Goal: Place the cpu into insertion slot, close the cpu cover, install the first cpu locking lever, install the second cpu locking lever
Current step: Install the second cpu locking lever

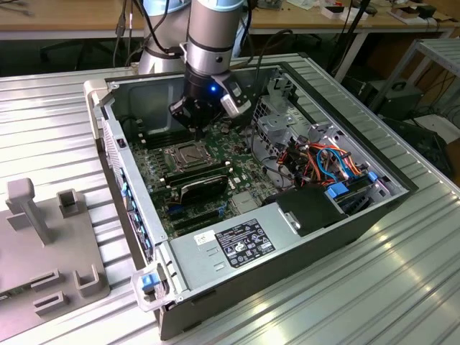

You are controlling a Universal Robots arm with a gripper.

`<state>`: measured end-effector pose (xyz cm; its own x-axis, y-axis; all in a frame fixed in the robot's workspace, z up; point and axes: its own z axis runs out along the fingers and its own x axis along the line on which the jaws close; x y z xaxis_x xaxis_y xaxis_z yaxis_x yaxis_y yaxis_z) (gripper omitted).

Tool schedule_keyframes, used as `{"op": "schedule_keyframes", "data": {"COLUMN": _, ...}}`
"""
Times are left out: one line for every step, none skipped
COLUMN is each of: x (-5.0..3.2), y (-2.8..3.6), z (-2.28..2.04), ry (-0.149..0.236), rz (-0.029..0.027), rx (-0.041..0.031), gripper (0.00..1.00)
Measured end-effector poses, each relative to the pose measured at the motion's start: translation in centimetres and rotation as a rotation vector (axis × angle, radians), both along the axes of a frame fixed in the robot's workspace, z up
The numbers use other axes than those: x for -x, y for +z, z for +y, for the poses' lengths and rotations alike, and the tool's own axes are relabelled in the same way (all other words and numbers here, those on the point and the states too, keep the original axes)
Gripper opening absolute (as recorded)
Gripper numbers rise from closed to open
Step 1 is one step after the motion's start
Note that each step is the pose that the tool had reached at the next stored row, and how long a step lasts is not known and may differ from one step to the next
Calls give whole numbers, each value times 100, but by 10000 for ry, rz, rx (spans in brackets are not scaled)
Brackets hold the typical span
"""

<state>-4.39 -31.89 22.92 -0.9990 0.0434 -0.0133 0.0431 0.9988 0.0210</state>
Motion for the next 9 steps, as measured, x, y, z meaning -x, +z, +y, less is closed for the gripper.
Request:
{"op": "schedule_keyframes", "data": {"x": 0, "y": 0, "z": -12, "ry": 0, "rz": 0, "rx": -1, "gripper": 11}}
{"op": "schedule_keyframes", "data": {"x": 0, "y": 0, "z": -25, "ry": 0, "rz": 0, "rx": 0, "gripper": 11}}
{"op": "schedule_keyframes", "data": {"x": 0, "y": 0, "z": -39, "ry": 1, "rz": -1, "rx": 1, "gripper": 11}}
{"op": "schedule_keyframes", "data": {"x": 0, "y": 0, "z": -55, "ry": 1, "rz": 0, "rx": 4, "gripper": 11}}
{"op": "schedule_keyframes", "data": {"x": 0, "y": 1, "z": -71, "ry": 0, "rz": 0, "rx": 9, "gripper": 11}}
{"op": "schedule_keyframes", "data": {"x": 0, "y": 2, "z": -86, "ry": 1, "rz": 0, "rx": 14, "gripper": 11}}
{"op": "schedule_keyframes", "data": {"x": 0, "y": 3, "z": -102, "ry": 0, "rz": 0, "rx": 18, "gripper": 11}}
{"op": "schedule_keyframes", "data": {"x": 0, "y": 3, "z": -116, "ry": 0, "rz": 0, "rx": 23, "gripper": 11}}
{"op": "schedule_keyframes", "data": {"x": 0, "y": 4, "z": -127, "ry": 0, "rz": 0, "rx": 28, "gripper": 11}}
